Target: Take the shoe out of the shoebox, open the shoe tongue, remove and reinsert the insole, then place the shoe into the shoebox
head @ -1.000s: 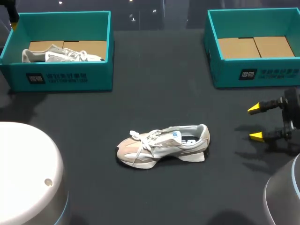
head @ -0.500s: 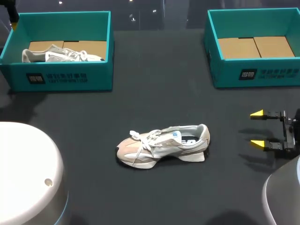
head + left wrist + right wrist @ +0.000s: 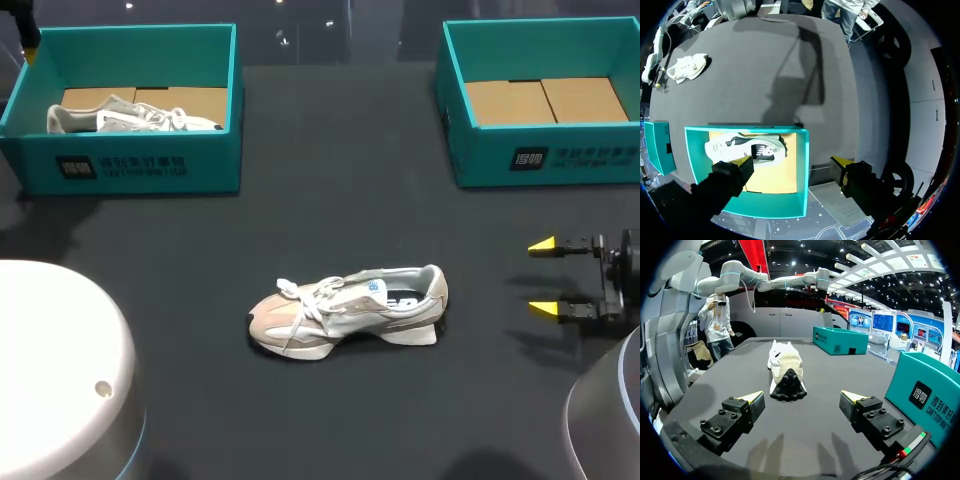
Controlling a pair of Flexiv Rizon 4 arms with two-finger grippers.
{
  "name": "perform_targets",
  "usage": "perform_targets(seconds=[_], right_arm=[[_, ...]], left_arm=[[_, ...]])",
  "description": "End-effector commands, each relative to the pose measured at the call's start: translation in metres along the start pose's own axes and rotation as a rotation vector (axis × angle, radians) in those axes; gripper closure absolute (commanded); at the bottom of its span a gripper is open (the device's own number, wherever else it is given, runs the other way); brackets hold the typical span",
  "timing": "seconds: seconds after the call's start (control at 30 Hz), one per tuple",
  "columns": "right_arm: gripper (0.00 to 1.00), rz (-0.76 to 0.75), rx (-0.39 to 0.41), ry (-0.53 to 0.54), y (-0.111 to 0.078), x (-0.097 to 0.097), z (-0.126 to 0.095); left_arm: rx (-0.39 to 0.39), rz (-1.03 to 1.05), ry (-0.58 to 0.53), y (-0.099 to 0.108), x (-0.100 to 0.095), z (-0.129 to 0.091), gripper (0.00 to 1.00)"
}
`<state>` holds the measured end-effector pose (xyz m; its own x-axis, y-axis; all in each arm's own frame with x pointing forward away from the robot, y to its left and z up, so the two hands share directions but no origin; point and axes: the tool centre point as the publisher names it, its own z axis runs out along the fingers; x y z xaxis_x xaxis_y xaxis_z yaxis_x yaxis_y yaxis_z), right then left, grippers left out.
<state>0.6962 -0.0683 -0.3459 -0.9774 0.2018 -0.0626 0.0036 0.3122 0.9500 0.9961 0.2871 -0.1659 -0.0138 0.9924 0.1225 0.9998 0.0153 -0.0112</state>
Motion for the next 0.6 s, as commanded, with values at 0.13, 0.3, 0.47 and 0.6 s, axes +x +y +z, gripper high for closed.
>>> perform_targets(seconds=[0.13,0.3,0.47,0.6], right_arm=[[0.0,0.015,0.034,0.007,-0.006,0.0,0.016],[0.0,0.015,0.034,0.007,-0.006,0.0,0.016],[0.0,0.015,0.034,0.007,-0.006,0.0,0.016],[0.0,0.03,0.064,0.025,-0.009,0.0,0.027]], left_arm=[[-0.001,0.0,0.001,-0.001,0.0,0.0,0.0],[-0.001,0.0,0.001,-0.001,0.0,0.0,0.0],[-0.001,0.0,0.001,-0.001,0.0,0.0,0.0],[-0.001,0.0,0.001,-0.001,0.0,0.0,0.0]])
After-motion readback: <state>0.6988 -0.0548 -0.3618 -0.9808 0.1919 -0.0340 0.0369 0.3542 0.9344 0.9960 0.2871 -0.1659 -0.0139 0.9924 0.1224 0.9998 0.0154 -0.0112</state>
